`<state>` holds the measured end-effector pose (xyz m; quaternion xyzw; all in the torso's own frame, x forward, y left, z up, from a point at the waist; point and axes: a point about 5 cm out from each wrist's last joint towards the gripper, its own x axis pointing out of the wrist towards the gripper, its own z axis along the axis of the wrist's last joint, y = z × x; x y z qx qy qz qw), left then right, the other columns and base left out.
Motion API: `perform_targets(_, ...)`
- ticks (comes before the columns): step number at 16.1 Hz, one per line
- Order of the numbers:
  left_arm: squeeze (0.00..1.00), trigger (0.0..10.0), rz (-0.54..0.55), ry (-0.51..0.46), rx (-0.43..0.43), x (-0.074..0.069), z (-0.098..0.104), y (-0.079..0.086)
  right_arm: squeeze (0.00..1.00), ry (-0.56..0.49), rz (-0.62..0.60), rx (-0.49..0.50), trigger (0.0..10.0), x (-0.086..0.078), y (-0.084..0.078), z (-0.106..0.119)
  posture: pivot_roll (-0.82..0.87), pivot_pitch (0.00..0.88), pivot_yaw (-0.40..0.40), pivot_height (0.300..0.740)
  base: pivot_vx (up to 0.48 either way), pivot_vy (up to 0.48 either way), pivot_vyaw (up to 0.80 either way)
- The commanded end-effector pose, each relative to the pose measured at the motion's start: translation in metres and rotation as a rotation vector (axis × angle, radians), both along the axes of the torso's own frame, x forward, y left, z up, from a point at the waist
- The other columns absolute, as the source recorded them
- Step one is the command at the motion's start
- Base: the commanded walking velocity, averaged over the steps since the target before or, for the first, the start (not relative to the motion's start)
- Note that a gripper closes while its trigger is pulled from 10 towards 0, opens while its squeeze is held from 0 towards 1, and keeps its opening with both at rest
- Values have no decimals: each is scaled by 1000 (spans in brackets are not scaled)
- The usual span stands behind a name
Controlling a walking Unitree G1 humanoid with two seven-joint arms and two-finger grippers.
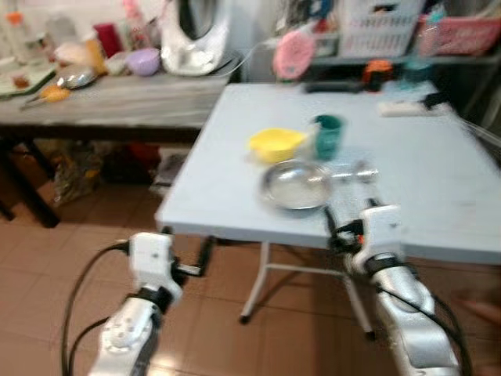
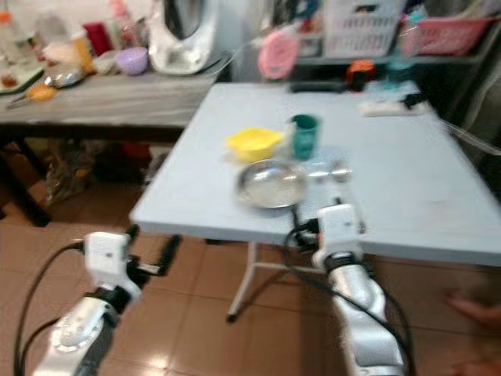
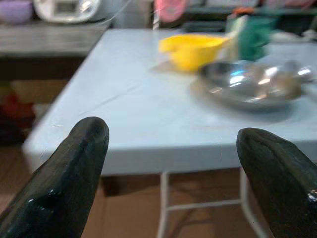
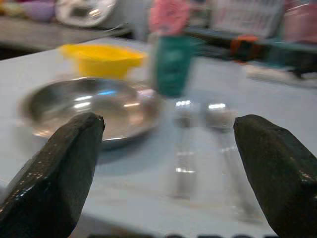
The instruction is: Setting the table
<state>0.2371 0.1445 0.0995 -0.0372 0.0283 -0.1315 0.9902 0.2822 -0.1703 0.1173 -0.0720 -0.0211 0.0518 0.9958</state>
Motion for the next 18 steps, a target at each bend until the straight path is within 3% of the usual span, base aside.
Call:
perform_targets(1,0,10000,26,-2,28,1,1,8,0,-12,29,11,10000,1,9,3,-140,0,75,740,0,0,0)
perform_targets(18,0,10000,30,-54,9,7,8,7,0,-22,42,15,10000,5,10,5,-143,0,71,740,15,0,-98)
